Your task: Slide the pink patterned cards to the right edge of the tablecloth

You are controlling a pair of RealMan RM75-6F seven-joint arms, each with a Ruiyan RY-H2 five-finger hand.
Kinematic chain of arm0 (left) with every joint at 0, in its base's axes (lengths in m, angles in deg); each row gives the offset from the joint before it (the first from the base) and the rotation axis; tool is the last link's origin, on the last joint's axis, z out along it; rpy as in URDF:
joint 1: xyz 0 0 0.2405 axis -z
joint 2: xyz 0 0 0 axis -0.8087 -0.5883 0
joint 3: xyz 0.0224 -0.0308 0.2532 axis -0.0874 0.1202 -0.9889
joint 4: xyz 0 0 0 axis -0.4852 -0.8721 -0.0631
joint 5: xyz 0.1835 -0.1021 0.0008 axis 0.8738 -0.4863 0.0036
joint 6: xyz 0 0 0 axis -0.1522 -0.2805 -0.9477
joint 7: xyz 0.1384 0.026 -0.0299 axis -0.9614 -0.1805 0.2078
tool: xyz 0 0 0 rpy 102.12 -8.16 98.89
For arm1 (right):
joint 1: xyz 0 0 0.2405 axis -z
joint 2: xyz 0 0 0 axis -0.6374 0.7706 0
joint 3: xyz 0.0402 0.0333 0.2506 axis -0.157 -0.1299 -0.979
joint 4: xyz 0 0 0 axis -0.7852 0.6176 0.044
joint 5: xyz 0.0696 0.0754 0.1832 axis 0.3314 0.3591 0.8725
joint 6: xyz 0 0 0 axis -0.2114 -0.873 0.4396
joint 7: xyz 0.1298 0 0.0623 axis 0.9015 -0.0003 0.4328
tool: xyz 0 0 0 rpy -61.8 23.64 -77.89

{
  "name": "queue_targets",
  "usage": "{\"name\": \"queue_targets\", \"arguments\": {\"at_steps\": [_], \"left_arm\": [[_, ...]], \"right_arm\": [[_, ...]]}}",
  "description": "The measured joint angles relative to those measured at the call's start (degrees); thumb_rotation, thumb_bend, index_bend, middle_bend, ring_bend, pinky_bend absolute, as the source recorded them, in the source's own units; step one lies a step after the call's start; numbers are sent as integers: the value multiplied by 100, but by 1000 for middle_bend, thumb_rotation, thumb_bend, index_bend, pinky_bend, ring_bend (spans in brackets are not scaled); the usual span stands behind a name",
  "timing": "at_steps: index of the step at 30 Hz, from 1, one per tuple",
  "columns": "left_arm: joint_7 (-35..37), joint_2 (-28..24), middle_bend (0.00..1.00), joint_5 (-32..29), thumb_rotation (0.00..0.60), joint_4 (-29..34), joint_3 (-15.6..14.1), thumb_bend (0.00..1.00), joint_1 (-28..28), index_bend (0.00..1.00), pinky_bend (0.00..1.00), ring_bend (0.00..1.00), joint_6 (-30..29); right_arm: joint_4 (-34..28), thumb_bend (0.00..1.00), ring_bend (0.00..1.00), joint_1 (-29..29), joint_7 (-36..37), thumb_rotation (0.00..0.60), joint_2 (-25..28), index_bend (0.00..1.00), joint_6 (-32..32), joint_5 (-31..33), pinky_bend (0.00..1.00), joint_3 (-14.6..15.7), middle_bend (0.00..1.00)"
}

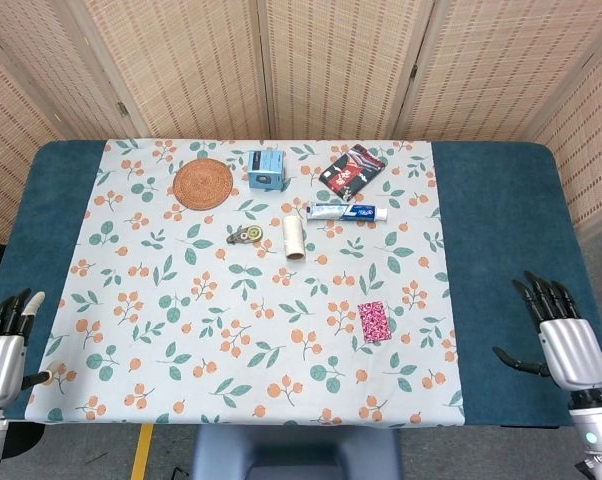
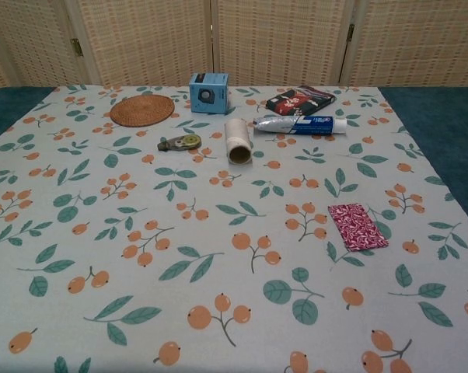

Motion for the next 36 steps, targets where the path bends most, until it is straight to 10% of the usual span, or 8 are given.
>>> {"name": "queue_targets", "arguments": {"at_steps": [9, 15, 36], "left_arm": [[130, -31, 83, 9, 600, -13, -32, 171, -103, 132, 0, 95, -104], [218, -38, 83, 30, 600, -52, -64, 171, -165, 148, 0, 95, -158], [454, 7, 65, 85, 600, -236, -74, 171, -170, 198, 0, 86, -86]], "right_arm": [[-105, 231, 0, -227, 407, 392, -50, 74, 449, -115, 0, 85, 16], [-337, 230, 0, -426, 588, 146, -108, 124, 844, -74, 0, 136, 8], [-434, 216, 0, -1493, -297, 133, -857, 271, 2235, 451, 0, -131, 22]]}}
